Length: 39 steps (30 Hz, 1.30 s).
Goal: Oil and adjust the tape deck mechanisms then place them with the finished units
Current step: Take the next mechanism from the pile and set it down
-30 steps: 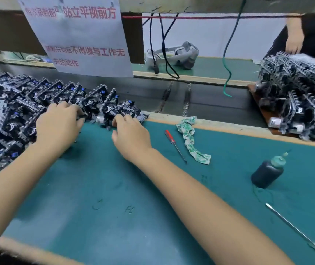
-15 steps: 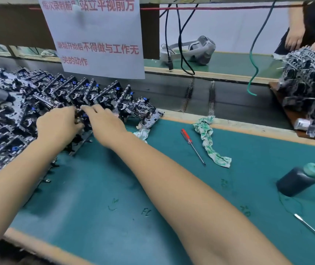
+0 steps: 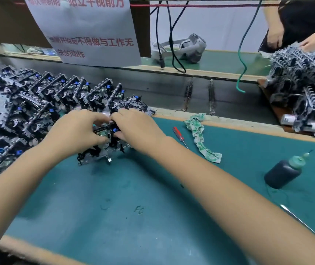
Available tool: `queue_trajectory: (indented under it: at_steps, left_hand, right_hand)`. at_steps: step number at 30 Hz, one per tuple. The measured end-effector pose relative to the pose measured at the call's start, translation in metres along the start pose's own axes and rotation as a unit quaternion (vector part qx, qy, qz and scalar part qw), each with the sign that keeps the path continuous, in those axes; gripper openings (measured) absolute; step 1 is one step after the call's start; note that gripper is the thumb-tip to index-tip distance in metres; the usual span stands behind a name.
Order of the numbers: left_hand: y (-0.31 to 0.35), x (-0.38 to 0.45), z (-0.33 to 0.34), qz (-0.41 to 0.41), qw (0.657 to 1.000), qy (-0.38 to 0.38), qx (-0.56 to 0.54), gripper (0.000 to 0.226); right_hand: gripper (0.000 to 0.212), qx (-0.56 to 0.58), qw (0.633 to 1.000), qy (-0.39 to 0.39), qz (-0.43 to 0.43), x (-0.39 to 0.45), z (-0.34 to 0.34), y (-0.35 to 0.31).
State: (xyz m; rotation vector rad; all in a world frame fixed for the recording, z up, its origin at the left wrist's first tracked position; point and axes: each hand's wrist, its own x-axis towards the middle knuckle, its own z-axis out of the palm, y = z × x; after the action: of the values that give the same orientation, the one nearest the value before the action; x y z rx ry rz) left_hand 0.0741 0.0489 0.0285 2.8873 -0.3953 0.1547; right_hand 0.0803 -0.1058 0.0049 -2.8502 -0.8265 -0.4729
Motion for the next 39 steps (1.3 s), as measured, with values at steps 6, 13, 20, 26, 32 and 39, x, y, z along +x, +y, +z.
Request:
queue_trajectory:
  at_steps: [6,13,20,26,32,39]
  left_hand:
    - [0.092,-0.015,0.021,0.147,0.984,-0.006,-0.102,0.048]
    - [0.194,-0.059,0.091,0.361,0.879,0.284,-0.125,0.036]
    - [0.201,-0.07,0.128,0.505,0.819,0.261,-0.075,0.037]
    - [0.165,-0.06,0.126,0.378,0.897,-0.096,-0.209,0.112]
    - [0.16,-0.053,0.124,0.362,0.875,-0.172,-0.27,0.112]
    - [0.163,-0.053,0.121,0.357,0.88,-0.164,-0.266,0.105]
  right_hand:
    - [0.035,0.008,0.993,-0.025,0.111,-0.111,-0.057,0.045]
    - [0.032,-0.127,0.963,0.148,0.185,-0.241,-0.075,0.067]
    - [0.016,-0.152,0.956,0.176,0.177,-0.305,-0.049,0.068]
    - [0.033,-0.064,0.985,0.077,0.14,-0.32,-0.041,0.071]
    - [0.039,0.057,0.984,0.076,0.15,-0.326,-0.048,0.073]
    - [0.037,0.198,0.93,0.203,0.233,-0.32,-0.041,0.068]
